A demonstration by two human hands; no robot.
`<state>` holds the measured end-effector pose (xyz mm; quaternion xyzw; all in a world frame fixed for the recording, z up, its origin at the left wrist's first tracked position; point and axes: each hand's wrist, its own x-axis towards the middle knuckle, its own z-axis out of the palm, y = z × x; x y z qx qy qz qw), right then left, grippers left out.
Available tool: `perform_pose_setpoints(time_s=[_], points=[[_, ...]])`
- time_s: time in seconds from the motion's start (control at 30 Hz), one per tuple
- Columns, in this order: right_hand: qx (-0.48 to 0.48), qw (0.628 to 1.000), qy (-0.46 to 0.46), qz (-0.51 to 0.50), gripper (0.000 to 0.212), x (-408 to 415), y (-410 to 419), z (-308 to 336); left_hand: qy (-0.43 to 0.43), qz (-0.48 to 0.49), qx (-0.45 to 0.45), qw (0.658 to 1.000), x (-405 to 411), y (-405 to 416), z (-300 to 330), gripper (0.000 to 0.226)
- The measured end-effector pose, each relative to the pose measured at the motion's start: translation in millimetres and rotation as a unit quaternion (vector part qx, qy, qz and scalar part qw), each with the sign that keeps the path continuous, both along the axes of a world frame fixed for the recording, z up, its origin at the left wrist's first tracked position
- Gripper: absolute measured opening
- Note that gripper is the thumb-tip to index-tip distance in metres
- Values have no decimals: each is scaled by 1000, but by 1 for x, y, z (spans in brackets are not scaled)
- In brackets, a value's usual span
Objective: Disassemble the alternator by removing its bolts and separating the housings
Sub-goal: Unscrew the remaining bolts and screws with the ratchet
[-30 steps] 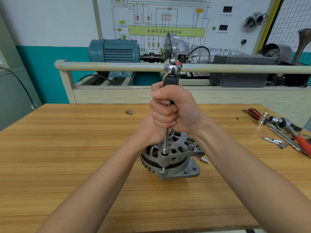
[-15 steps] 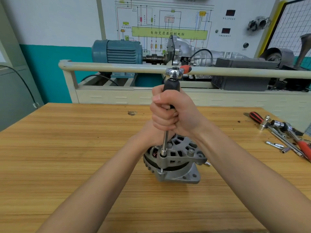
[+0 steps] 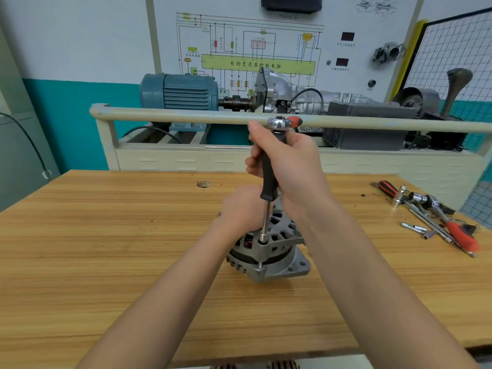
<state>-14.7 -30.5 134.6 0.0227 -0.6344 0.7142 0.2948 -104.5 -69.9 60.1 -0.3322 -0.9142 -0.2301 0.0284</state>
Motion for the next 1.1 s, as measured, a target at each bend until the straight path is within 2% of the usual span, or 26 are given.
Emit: perform_pose_setpoints(time_s=[0.13, 0.3, 0.8, 1.0, 1.1], points=[[2, 996, -27, -89, 23, -5, -12, 5, -12, -4, -4, 1000, 13, -4, 8, 33], [-16, 994, -38, -101, 49, -11, -15, 9, -2, 0, -13, 1000, 14, -3, 8, 34], [22, 998, -54, 34, 46, -14, 7, 4, 13, -55, 57, 997, -3, -1, 0, 37], [29, 995, -56, 76, 48, -18, 9, 3, -33, -53, 84, 995, -6, -3, 0, 40], [31, 995, -55, 83, 49, -19, 9, 3, -12, -98, 103, 990, -4, -4, 2, 42]])
